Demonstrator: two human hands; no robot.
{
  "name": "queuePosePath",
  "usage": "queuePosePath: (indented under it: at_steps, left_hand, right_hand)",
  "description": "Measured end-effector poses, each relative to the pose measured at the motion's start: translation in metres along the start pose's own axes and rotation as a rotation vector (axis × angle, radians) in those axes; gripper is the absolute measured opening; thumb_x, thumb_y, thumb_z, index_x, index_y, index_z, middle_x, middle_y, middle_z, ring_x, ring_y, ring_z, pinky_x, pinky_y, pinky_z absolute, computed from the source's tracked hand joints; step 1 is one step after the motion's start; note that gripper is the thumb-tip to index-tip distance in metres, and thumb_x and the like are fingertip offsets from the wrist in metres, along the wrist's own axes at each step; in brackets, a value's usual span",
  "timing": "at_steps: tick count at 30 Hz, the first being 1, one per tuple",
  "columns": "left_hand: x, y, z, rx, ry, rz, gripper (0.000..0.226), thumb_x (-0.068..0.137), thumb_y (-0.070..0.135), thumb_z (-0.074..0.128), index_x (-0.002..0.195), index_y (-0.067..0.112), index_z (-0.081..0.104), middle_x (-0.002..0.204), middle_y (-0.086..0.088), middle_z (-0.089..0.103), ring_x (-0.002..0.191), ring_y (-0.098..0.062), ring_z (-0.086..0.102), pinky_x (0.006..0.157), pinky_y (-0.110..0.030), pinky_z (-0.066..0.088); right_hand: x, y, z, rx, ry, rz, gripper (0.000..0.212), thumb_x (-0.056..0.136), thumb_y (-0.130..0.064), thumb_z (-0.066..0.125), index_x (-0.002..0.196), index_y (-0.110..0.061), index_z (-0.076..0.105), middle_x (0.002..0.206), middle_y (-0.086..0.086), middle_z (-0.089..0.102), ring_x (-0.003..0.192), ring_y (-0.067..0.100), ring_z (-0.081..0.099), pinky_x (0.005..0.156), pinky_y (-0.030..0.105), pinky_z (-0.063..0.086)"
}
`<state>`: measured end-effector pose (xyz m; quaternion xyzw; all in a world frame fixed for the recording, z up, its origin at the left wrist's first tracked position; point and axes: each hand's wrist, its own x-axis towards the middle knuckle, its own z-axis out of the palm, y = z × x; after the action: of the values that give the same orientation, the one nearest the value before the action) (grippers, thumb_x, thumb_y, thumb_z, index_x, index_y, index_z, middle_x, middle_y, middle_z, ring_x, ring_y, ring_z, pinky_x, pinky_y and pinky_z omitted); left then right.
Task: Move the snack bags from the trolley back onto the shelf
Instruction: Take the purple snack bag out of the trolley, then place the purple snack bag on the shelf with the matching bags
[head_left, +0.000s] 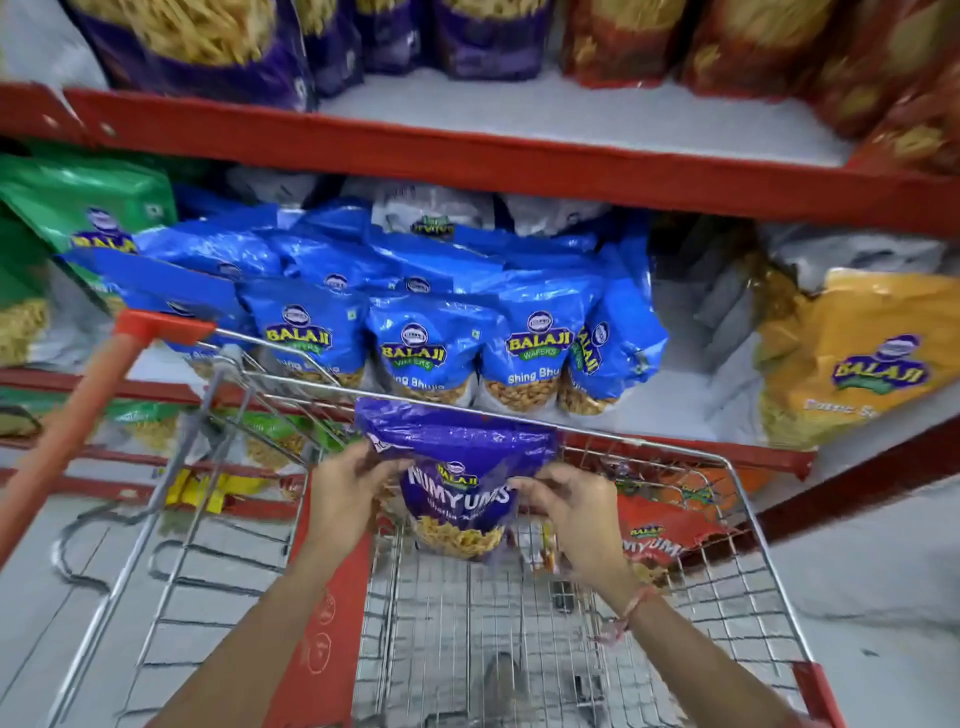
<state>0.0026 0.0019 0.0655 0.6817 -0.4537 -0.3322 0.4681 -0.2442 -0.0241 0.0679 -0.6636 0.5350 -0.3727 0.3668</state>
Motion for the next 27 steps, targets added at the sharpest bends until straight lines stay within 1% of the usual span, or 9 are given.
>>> queuePosePath:
  at_steps: [2, 6, 10, 13, 18, 20, 22, 25, 27]
  left_hand:
    - [0.003, 0.018, -0.008, -0.015, 0.004, 0.082, 0.035, 0.078, -0.005, 0.066, 0.078, 0.030, 0.069, 0.072, 0.013, 0.076, 0.069, -0.010, 0.066, 0.061, -0.028, 0.055]
    - [0.007, 0.073, -0.023, -0.029, 0.059, 0.255, 0.018, 0.077, 0.002, 0.070, 0.086, 0.017, 0.072, 0.088, 0.001, 0.076, 0.073, 0.008, 0.064, 0.066, -0.022, 0.056]
    - [0.017, 0.133, -0.035, -0.101, 0.054, 0.373, 0.022, 0.078, 0.001, 0.069, 0.081, 0.023, 0.069, 0.072, 0.025, 0.072, 0.073, 0.015, 0.064, 0.059, -0.002, 0.046]
    - [0.035, 0.174, -0.044, -0.112, 0.078, 0.473, 0.025, 0.077, 0.004, 0.071, 0.077, 0.029, 0.067, 0.073, 0.020, 0.073, 0.074, 0.013, 0.064, 0.061, -0.009, 0.050]
    - [0.066, 0.250, -0.058, -0.189, 0.113, 0.606, 0.006, 0.075, 0.014, 0.074, 0.079, 0.018, 0.071, 0.077, 0.000, 0.077, 0.071, -0.006, 0.062, 0.067, -0.028, 0.049]
    - [0.079, 0.280, -0.063, -0.208, 0.145, 0.662, 0.014, 0.076, 0.017, 0.074, 0.070, 0.029, 0.070, 0.067, 0.012, 0.074, 0.064, 0.002, 0.059, 0.060, -0.025, 0.047]
    - [0.092, 0.309, -0.066, -0.213, 0.160, 0.680, 0.009, 0.078, 0.023, 0.073, 0.072, 0.018, 0.068, 0.064, -0.001, 0.072, 0.063, -0.003, 0.057, 0.061, -0.035, 0.050]
    - [0.114, 0.346, -0.065, -0.310, 0.151, 0.710, 0.005, 0.079, 0.017, 0.071, 0.079, 0.012, 0.068, 0.055, 0.007, 0.069, 0.052, 0.000, 0.057, 0.046, -0.017, 0.045]
    - [0.131, 0.363, -0.062, -0.340, 0.160, 0.705, 0.005, 0.080, 0.012, 0.070, 0.084, 0.008, 0.069, 0.067, 0.000, 0.074, 0.062, -0.010, 0.062, 0.054, -0.027, 0.051]
  right_hand:
    - [0.002, -0.023, -0.014, 0.069, 0.027, -0.036, 0.016, 0.078, -0.024, 0.076, 0.064, -0.024, 0.069, 0.062, -0.004, 0.073, 0.057, 0.009, 0.067, 0.059, 0.030, 0.057]
    - [0.012, -0.076, -0.043, 0.085, 0.091, -0.183, 0.027, 0.078, -0.023, 0.076, 0.056, -0.025, 0.059, 0.050, -0.005, 0.058, 0.046, 0.000, 0.043, 0.047, 0.012, 0.036]
    - [0.030, -0.122, -0.072, 0.134, 0.161, -0.297, 0.031, 0.079, -0.019, 0.076, 0.057, -0.013, 0.055, 0.044, -0.008, 0.050, 0.041, 0.001, 0.042, 0.045, 0.011, 0.034]
    - [0.052, -0.153, -0.091, 0.106, 0.229, -0.382, 0.031, 0.077, -0.022, 0.078, 0.057, -0.015, 0.055, 0.046, -0.007, 0.047, 0.046, 0.006, 0.036, 0.047, 0.023, 0.032]
    - [0.099, -0.209, -0.123, 0.225, 0.265, -0.494, 0.018, 0.075, -0.025, 0.078, 0.069, -0.012, 0.068, 0.062, -0.004, 0.070, 0.057, -0.002, 0.058, 0.059, 0.015, 0.047]
    - [0.120, -0.231, -0.137, 0.275, 0.267, -0.514, 0.022, 0.075, -0.032, 0.077, 0.075, -0.011, 0.070, 0.072, 0.005, 0.075, 0.065, 0.005, 0.065, 0.066, 0.027, 0.054]
    - [0.143, -0.254, -0.150, 0.254, 0.307, -0.562, 0.018, 0.077, -0.028, 0.077, 0.075, -0.013, 0.069, 0.072, 0.010, 0.075, 0.067, 0.011, 0.066, 0.067, 0.036, 0.056]
    - [0.177, -0.284, -0.166, 0.264, 0.353, -0.618, 0.011, 0.077, -0.025, 0.078, 0.075, -0.017, 0.071, 0.068, -0.003, 0.077, 0.060, 0.008, 0.067, 0.058, 0.028, 0.058]
    - [0.199, -0.298, -0.172, 0.246, 0.374, -0.620, 0.010, 0.077, -0.026, 0.078, 0.076, -0.017, 0.072, 0.070, -0.002, 0.078, 0.063, 0.014, 0.071, 0.062, 0.034, 0.060]
